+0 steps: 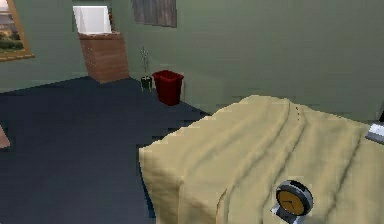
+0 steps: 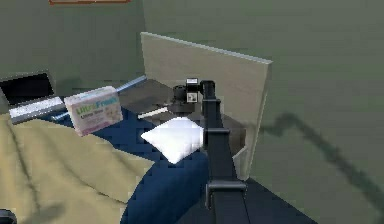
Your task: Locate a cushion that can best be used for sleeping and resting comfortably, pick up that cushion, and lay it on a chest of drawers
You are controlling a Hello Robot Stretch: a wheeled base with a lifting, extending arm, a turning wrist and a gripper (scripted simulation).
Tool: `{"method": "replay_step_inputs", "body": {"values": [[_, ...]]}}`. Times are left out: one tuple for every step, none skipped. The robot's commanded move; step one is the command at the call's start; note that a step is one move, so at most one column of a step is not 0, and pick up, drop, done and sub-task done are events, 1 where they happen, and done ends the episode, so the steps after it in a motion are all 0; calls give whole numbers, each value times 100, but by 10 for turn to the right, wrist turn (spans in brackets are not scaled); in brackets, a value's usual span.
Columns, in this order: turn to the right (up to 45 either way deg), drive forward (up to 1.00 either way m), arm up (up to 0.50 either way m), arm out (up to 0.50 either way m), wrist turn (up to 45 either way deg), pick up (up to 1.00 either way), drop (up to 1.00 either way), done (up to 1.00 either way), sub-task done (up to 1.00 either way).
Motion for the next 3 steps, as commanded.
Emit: {"method": "replay_step_inputs", "body": {"values": [[0,0,0,0,270,0,0,0,0],[0,0,-30,0,0,0,0,0,0],[0,0,0,0,0,100,0,0,0]]}}
